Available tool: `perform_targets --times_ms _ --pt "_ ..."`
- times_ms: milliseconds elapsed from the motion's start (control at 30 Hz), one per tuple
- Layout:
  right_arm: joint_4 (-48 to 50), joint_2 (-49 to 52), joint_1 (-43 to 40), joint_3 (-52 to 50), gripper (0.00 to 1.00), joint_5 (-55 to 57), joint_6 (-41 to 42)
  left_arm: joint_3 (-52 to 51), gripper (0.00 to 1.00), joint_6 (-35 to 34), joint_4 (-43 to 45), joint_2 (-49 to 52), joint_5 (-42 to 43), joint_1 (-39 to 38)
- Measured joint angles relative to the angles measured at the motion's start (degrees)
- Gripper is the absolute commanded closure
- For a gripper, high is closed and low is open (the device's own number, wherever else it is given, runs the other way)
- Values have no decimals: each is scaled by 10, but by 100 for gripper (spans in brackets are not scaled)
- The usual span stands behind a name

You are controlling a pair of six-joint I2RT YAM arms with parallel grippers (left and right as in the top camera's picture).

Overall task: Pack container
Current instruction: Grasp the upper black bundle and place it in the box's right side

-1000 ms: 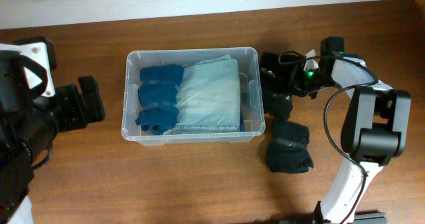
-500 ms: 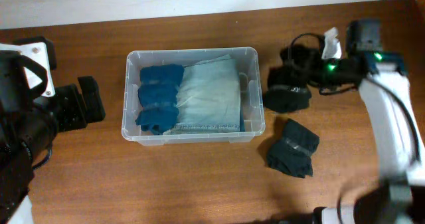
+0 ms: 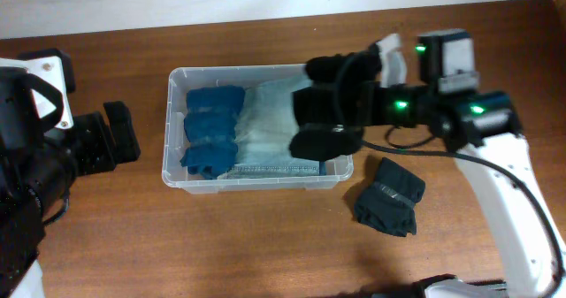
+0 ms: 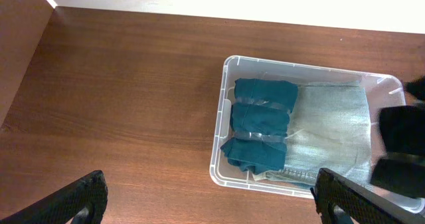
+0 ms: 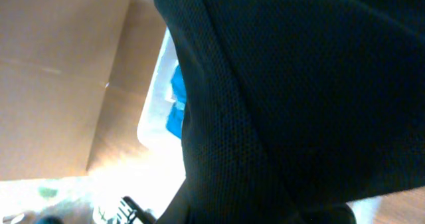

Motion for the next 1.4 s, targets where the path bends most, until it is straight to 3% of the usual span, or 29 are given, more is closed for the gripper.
perform_targets --times_ms 367,533,633,733,933,1000,1067,1100,1200,1400 --pt "60 114 56 0 89 -21 20 0 1 0 0 0 0 0" --pt "40 184 54 0 77 33 5 0 1 0 0 0 0 0" --pt "24 214 53 0 48 88 -7 0 1 0 0 0 0 0" --pt "15 217 52 0 41 118 -19 0 1 0 0 0 0 0" --pt "-27 201 52 9 39 151 -26 0 0 0 0 0 0 0" --pt "-45 186 52 25 41 161 -27 0 0 0 0 0 0 0" --pt "-58 163 52 44 50 173 -27 0 0 0 0 0 0 0" --pt "-63 148 52 54 65 178 -27 0 1 0 0 0 0 0" --pt "-64 95 52 78 92 189 -28 0 0 0 0 0 0 0" --pt "-68 76 86 84 96 215 -13 0 1 0 0 0 0 0"
